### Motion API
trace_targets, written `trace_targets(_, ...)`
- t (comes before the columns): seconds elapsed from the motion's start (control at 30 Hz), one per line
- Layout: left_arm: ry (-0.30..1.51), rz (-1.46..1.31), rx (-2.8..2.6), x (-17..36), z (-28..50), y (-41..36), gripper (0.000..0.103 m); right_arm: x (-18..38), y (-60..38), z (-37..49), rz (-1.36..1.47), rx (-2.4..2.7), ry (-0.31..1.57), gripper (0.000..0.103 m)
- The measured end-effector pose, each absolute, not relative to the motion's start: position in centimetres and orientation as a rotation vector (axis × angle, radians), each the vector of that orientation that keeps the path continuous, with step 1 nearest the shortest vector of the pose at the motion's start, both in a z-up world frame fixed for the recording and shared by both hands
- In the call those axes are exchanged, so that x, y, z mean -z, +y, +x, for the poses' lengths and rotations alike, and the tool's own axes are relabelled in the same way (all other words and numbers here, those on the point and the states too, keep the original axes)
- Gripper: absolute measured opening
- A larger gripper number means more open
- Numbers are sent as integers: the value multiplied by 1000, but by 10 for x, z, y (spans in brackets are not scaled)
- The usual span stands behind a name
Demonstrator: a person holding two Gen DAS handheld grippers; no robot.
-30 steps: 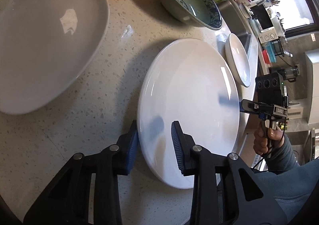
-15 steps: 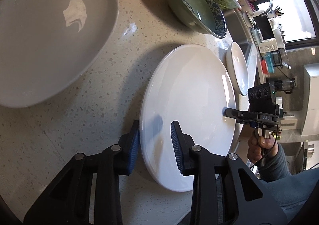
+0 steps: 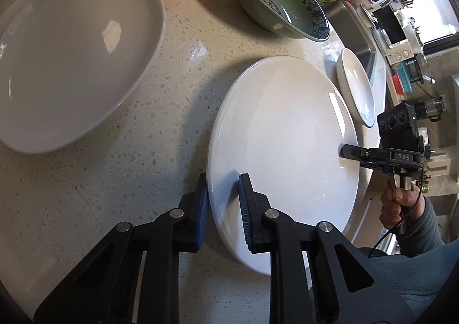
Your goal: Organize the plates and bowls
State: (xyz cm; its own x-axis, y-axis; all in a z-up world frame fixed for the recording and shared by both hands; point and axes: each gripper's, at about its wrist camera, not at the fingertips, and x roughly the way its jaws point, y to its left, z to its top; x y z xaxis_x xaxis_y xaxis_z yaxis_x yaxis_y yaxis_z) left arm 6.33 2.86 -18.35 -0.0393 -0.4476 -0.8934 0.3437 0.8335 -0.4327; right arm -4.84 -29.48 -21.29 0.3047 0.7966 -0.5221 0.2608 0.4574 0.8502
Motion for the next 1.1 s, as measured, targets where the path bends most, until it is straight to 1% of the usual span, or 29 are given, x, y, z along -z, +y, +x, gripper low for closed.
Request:
trace_targets(0.43,1456,-112,613,185,45,40,19,197,-283,-46,967,-464,1265,11)
trace_targets(0.57,1434,-136,590,175,29,53,19,186,-274,-42,937,-480,1266,11)
trace_targets(0.87,1391,-234,489,148,-22,116,19,154,-224,-39,828,-583,1287,11)
trace_targets(1.0,1373,-270,442,143,-43,148,19,152,-195,-38,788,-630,1311,11)
trace_targets(1.1,1378,-295,410,148,-55,167,19,159,-175,-39,764,-647,1341,11)
